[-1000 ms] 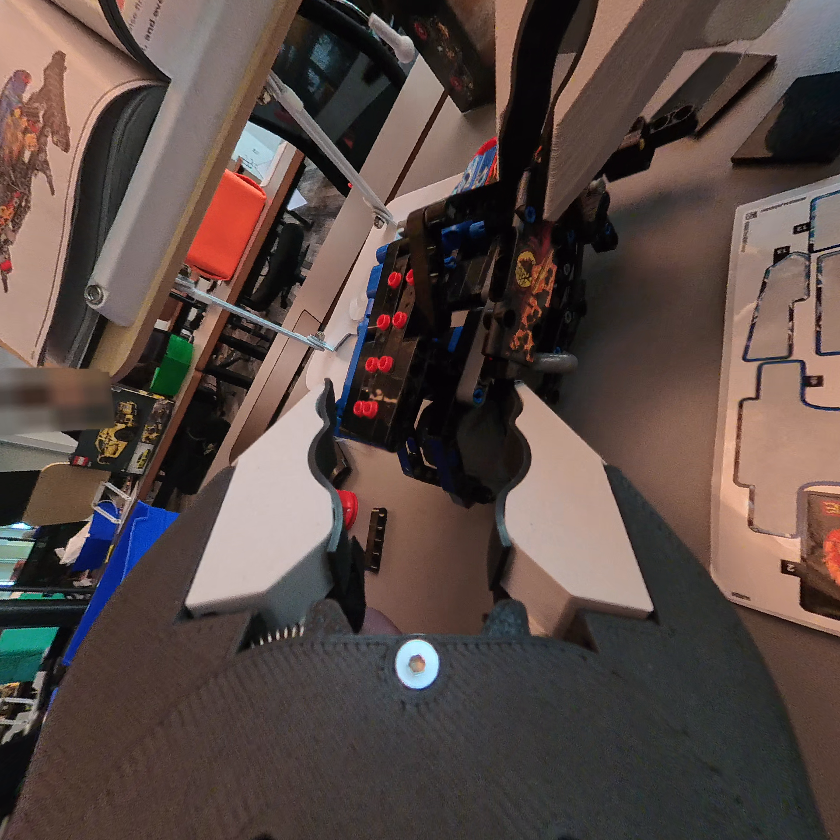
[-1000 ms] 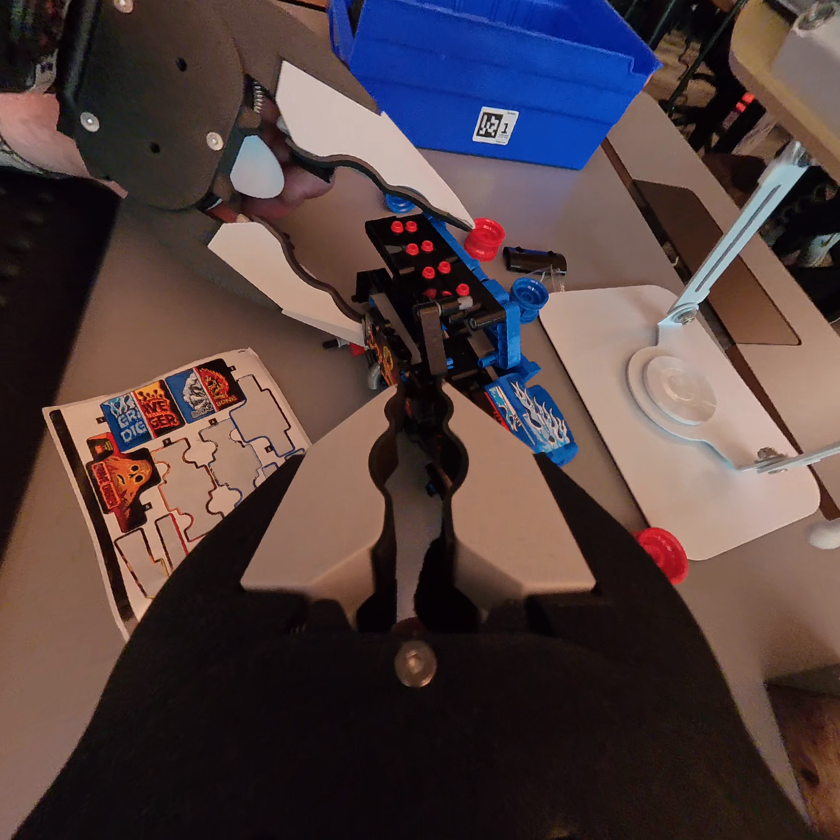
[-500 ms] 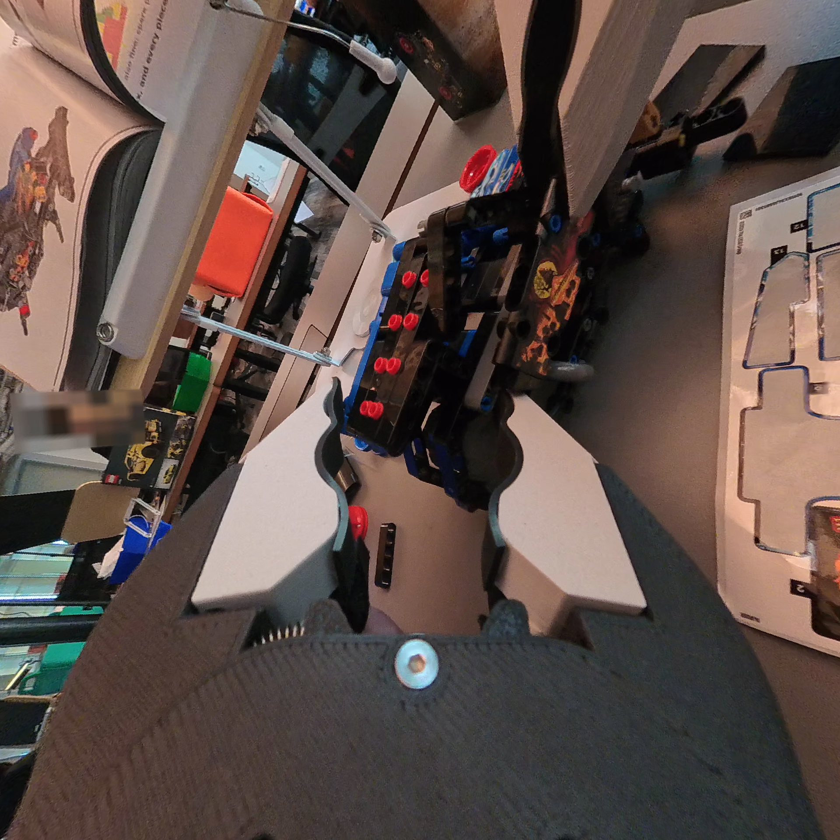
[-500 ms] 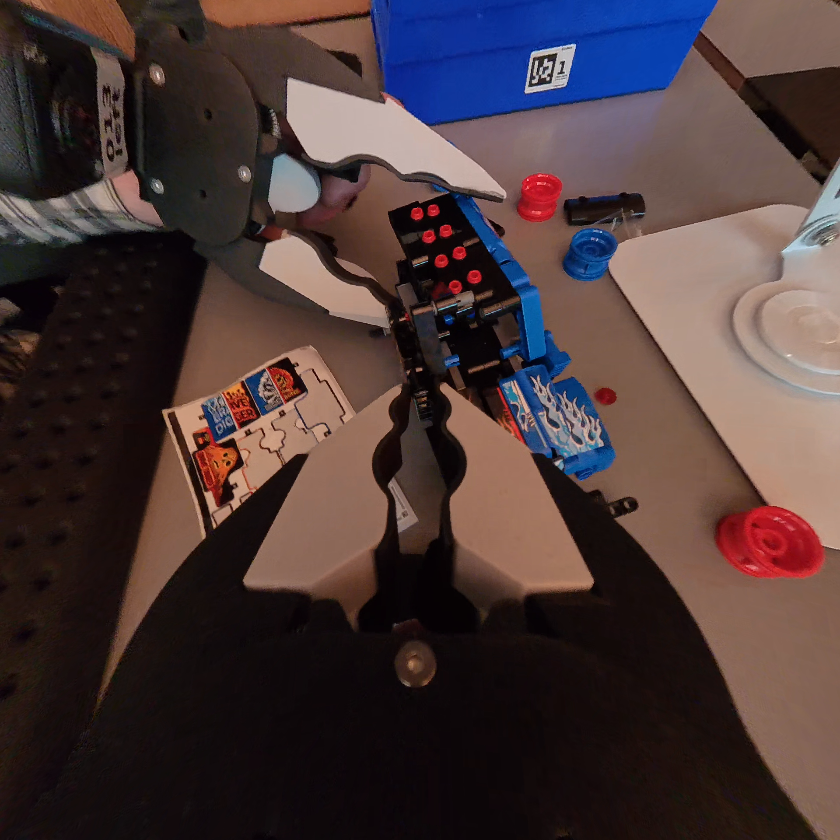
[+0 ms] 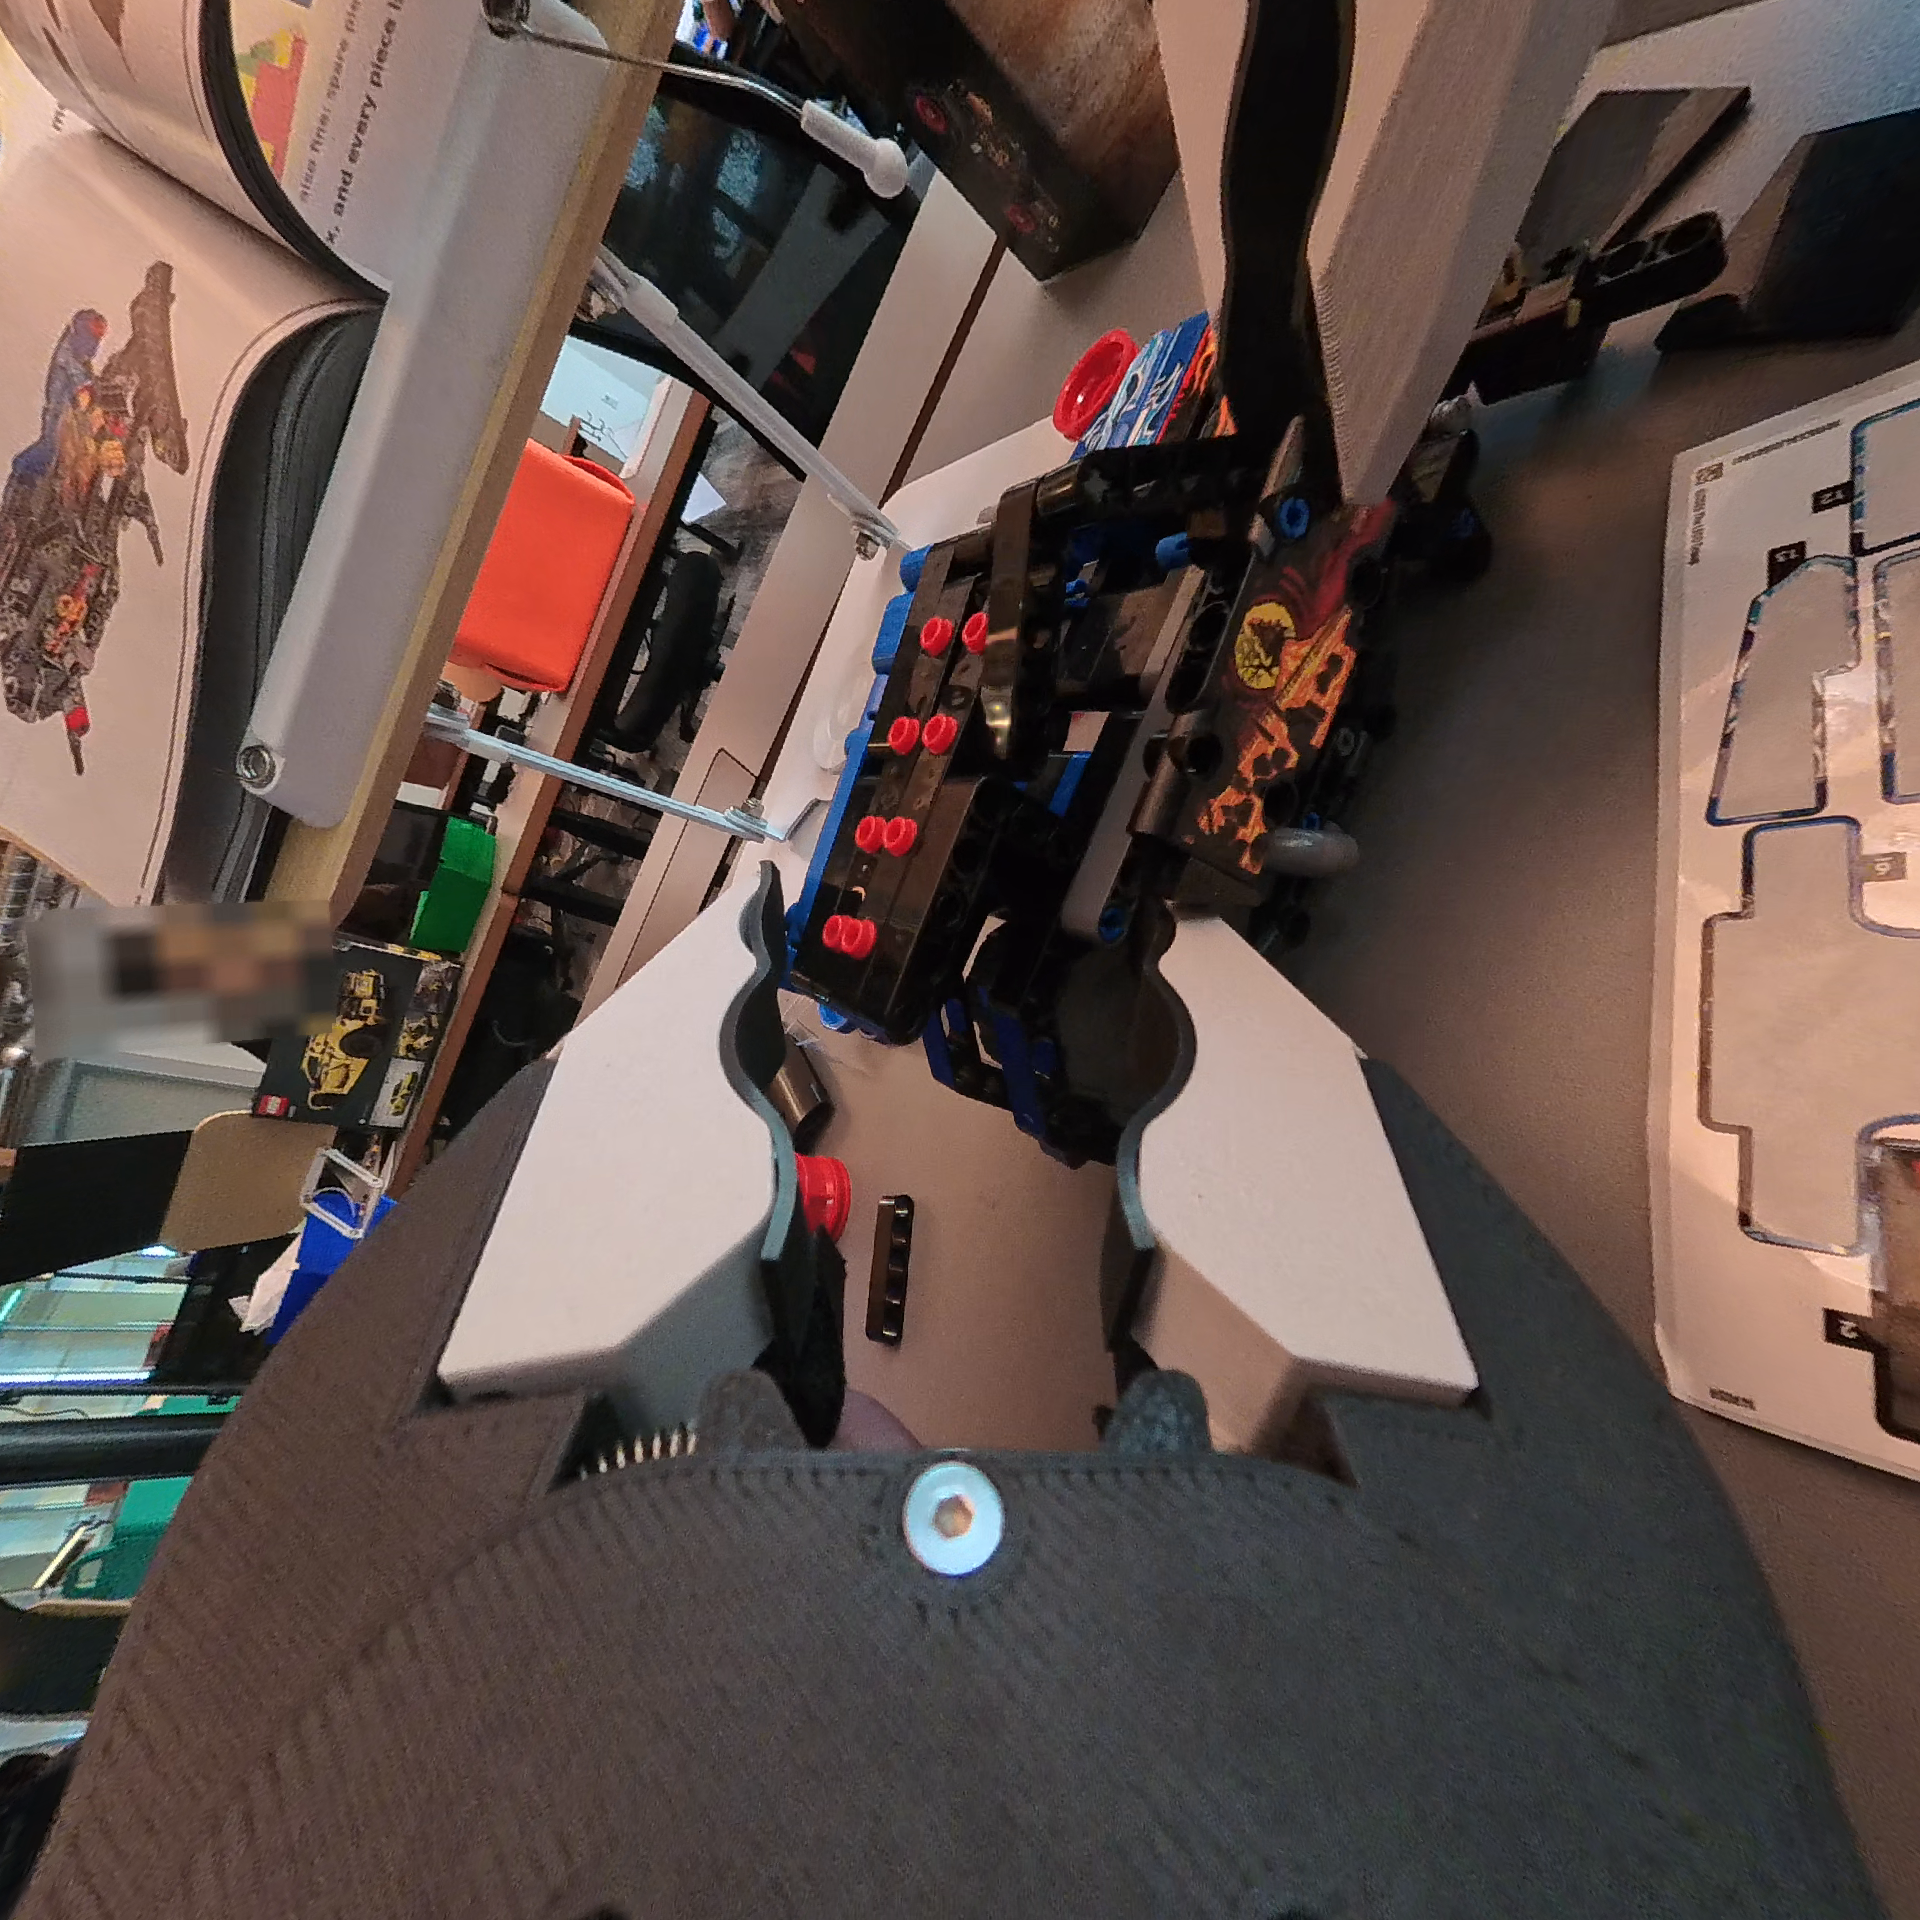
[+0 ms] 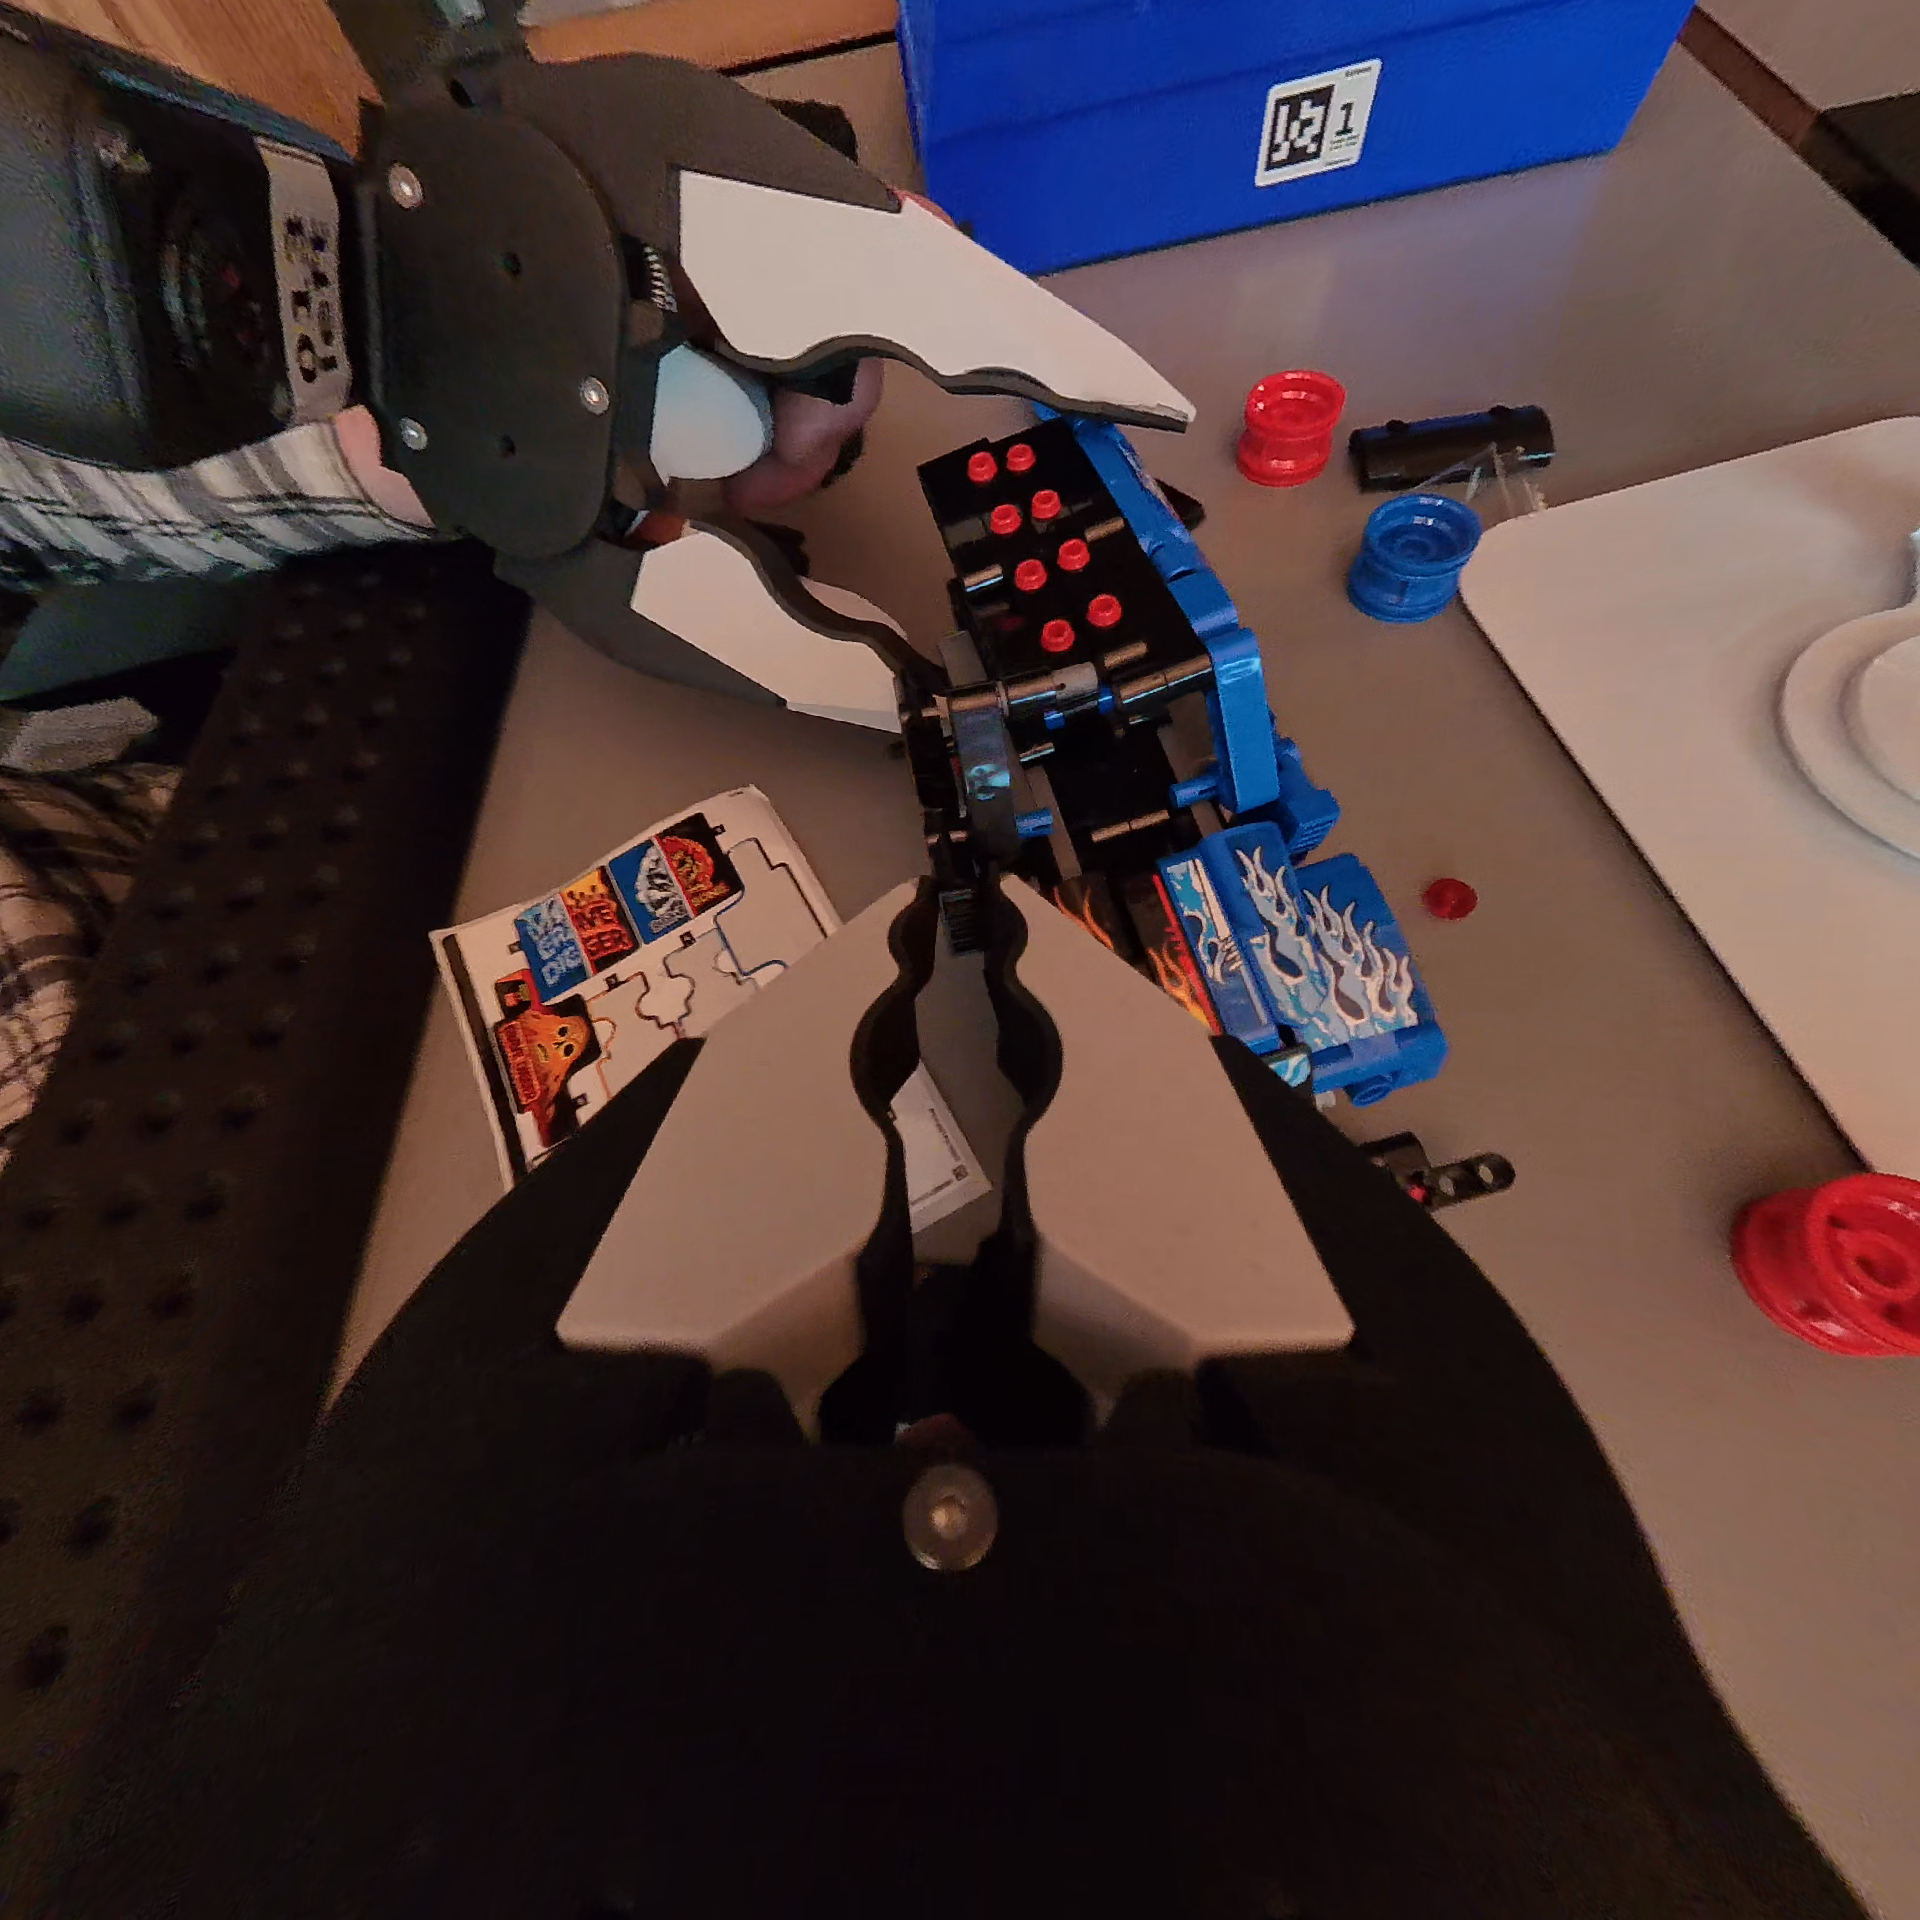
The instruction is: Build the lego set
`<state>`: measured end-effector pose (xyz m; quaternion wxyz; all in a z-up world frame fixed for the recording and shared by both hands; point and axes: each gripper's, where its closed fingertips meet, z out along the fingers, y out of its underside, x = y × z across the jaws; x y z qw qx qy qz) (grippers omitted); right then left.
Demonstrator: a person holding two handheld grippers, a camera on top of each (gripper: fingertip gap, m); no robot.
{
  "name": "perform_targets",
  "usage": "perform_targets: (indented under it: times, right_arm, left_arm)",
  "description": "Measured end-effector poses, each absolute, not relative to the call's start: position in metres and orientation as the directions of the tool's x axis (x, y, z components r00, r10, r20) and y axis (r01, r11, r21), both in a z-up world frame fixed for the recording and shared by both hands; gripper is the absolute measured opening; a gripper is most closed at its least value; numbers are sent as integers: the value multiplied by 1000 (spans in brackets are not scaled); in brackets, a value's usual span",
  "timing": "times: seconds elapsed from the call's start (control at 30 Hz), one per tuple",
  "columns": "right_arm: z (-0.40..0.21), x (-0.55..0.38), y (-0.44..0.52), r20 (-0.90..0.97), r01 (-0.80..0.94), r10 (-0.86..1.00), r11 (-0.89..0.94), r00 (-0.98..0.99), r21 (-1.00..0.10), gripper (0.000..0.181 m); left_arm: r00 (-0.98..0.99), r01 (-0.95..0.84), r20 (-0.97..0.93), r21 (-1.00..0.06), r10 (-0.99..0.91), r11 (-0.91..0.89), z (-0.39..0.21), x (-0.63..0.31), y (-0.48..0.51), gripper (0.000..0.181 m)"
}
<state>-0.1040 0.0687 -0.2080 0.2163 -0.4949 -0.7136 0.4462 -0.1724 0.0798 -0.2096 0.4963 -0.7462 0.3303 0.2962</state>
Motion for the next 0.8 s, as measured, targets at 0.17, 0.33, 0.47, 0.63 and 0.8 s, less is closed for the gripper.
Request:
perform_targets:
  times: [0.17, 0.33, 0.47, 0.63, 0.8]
  right_arm:
    - [-200, -101, 67, -242, 515, 866, 20, -437, -857, 6]
    - [-196, -101, 71, -310, 519, 849, -50, -427, -853, 6]
    - [-195, -101, 75, -334, 527, 849, -78, -410, -846, 6]
    - [-195, -101, 78, -305, 533, 866, -53, -396, -844, 6]
    - [-206, -102, 79, -310, 568, 872, -45, -379, -822, 7]
  left_arm:
    - [598, -794, -775, -538, -205, -283, -209, -171, 80, 66]
    - [599, -794, -772, -539, -212, -279, -210, -169, 81, 66]
    - [601, -792, -771, -541, -210, -282, -210, -169, 83, 66]
    - [600, -792, -772, -539, -208, -285, -210, -169, 84, 66]
    - [588, -800, -782, -527, -204, -286, -209, -169, 86, 66]
